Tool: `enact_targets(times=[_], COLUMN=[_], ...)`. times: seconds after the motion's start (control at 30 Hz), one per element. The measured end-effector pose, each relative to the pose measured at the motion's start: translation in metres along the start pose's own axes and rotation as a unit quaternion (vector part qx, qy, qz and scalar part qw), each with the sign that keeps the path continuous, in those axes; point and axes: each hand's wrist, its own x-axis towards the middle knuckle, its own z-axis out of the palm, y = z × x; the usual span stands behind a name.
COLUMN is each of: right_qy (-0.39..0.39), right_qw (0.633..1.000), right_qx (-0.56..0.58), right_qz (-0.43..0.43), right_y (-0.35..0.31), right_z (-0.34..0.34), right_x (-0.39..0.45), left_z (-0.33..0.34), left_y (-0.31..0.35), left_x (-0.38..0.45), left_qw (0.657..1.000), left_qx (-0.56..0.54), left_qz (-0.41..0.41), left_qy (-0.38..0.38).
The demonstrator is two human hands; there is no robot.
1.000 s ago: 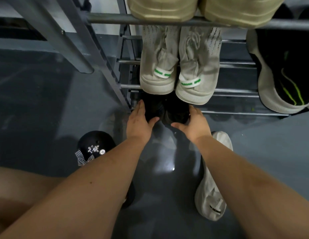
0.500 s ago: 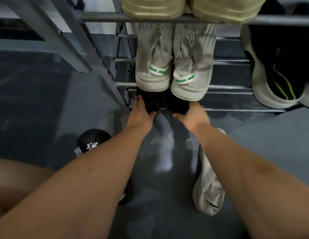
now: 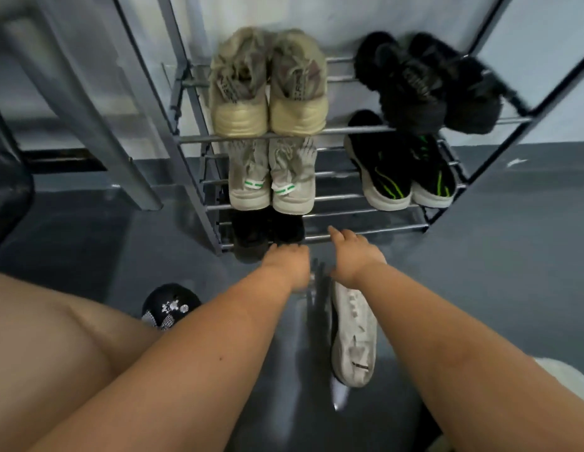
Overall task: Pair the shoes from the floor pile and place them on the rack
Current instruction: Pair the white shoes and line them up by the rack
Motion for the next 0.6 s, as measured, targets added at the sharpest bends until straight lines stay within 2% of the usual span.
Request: enact_targets(times=[0.3, 0.43, 0.6], right_qy=[0.076, 0.091, 0.075], right_qw=[0.991, 0.985, 0.982], right_qx=[-0.011, 0.001, 0.009], right_qz=[0.109, 0.148, 0.171], right_y=[0.065, 0.091, 0.123], right_z=[-0.086, -0.099, -0.095], right_x=[-0.091, -0.119, -0.144], left_z=[-0.103, -0.124, -0.124], left_y=[0.091, 0.126, 0.165], left_x=[-0.036, -0.042, -0.039], left_qw=[0.983, 0.974, 0.967], left_qx=[0.077, 0.096, 0.121], left_qz=[0.133, 0.167, 0.197], left_qy=[0.102, 0.116, 0.108])
